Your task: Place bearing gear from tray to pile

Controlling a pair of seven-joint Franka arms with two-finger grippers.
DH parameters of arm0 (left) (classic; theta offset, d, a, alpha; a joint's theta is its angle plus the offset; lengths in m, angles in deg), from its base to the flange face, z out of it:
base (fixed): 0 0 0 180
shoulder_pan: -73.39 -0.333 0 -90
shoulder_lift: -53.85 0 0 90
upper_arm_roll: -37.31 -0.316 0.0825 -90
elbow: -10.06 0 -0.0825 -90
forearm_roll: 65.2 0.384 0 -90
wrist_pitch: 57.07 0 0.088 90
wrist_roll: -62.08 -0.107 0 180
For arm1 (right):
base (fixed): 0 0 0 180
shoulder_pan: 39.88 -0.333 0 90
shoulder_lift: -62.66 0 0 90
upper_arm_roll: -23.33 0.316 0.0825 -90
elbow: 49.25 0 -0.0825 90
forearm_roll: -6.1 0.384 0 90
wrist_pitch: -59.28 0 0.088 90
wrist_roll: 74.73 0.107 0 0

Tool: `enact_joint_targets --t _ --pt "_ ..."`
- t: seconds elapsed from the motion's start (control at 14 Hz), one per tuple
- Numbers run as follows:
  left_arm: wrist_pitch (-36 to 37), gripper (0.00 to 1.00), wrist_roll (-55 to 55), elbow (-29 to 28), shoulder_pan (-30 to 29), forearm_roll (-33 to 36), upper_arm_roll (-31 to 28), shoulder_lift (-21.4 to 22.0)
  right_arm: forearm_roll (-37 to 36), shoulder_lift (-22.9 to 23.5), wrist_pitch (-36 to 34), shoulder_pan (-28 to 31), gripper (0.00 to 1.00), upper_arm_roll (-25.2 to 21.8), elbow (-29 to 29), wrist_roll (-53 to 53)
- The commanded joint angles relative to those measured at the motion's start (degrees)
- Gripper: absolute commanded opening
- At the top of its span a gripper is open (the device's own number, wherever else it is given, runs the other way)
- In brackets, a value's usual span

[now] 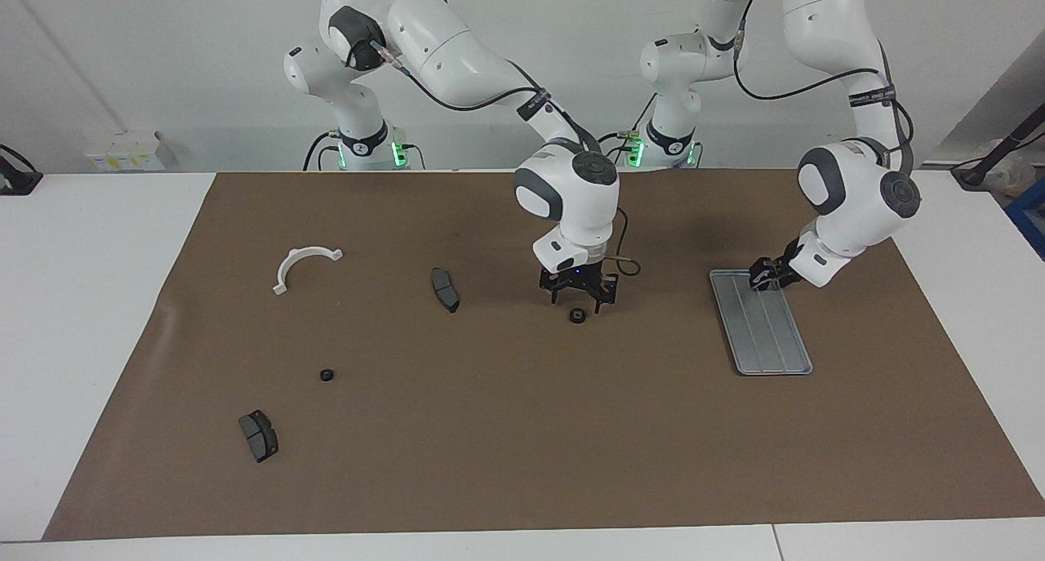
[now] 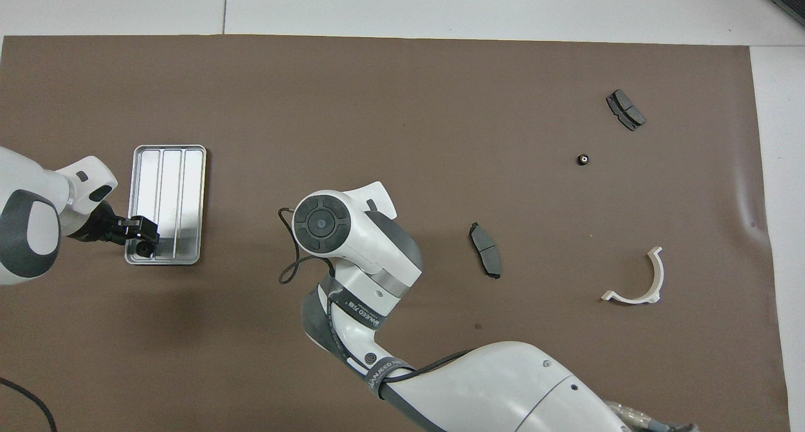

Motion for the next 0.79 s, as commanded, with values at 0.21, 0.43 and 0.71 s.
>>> enact_joint_targets --t 0.21,0.43,0.71 --pt "-5.48 0.68 5.58 -6.04 0.79 -0.57 0.15 2.87 -2.08 1.51 4.34 0.89 0.56 -0.02 -1.0 1.54" --pt "-5.4 0.65 5.67 -6.39 0.79 -0.57 0.15 2.95 -2.17 1.77 5.31 0.9 0.56 -0.02 -0.38 2.69" --pt "-4.87 0.58 8.48 -6.48 0.88 -0.57 0.15 3.04 -2.35 1.69 5.49 0.9 0.34 -0.11 -0.29 2.69"
